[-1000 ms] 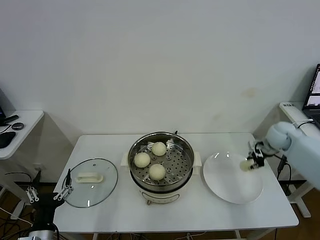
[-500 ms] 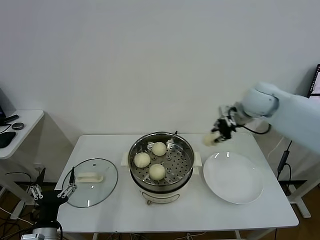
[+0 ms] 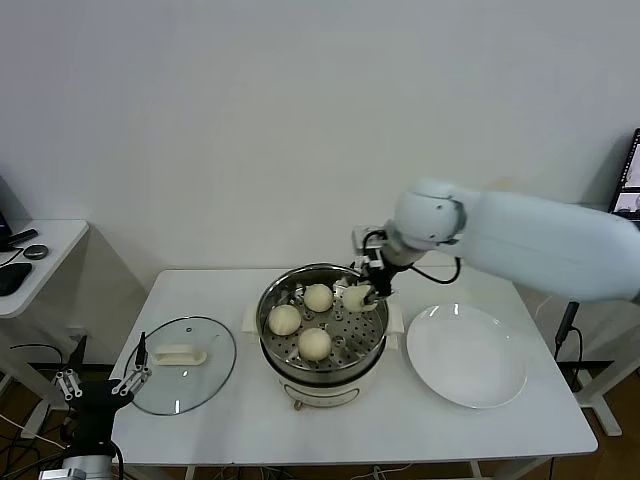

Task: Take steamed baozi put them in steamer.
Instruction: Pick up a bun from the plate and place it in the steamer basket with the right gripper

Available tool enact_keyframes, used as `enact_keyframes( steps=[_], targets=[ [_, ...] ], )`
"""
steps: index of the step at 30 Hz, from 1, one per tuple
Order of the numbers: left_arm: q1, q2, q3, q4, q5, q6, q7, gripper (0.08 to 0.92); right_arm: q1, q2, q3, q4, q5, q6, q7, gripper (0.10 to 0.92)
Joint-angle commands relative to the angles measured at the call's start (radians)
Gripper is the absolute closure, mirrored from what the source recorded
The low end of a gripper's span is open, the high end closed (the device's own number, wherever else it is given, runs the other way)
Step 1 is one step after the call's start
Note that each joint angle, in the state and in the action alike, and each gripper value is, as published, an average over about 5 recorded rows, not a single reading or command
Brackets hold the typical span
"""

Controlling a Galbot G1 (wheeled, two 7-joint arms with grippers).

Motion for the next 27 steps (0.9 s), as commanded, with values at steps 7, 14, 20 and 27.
enact_keyframes(
  steps=[7, 14, 20, 27],
  targets=[
    [0.0, 0.005, -0.015, 0.01, -0.005, -0.002, 0.0, 0.177, -0.141, 0.143, -0.008, -0.146, -0.083, -0.061, 0.042, 0.625],
    [-0.003, 0.003, -0.019, 0.011, -0.009, -0.002, 0.0, 0.177, -0.151, 0.124, 0.004, -0.146, -0.086, -0.062, 0.05, 0.578],
    [0.001, 0.003, -0.022, 0.01, -0.011, -0.002, 0.0, 0.177, -0.128, 0.077, 0.03, -0.106, -0.063, -0.064, 0.047, 0.406],
    [-0.003, 0.002, -0.021, 0.005, -0.011, 0.0, 0.001, 0.177, -0.066, -0.052, 0.067, 0.036, -0.017, -0.07, 0.068, 0.229]
  ],
)
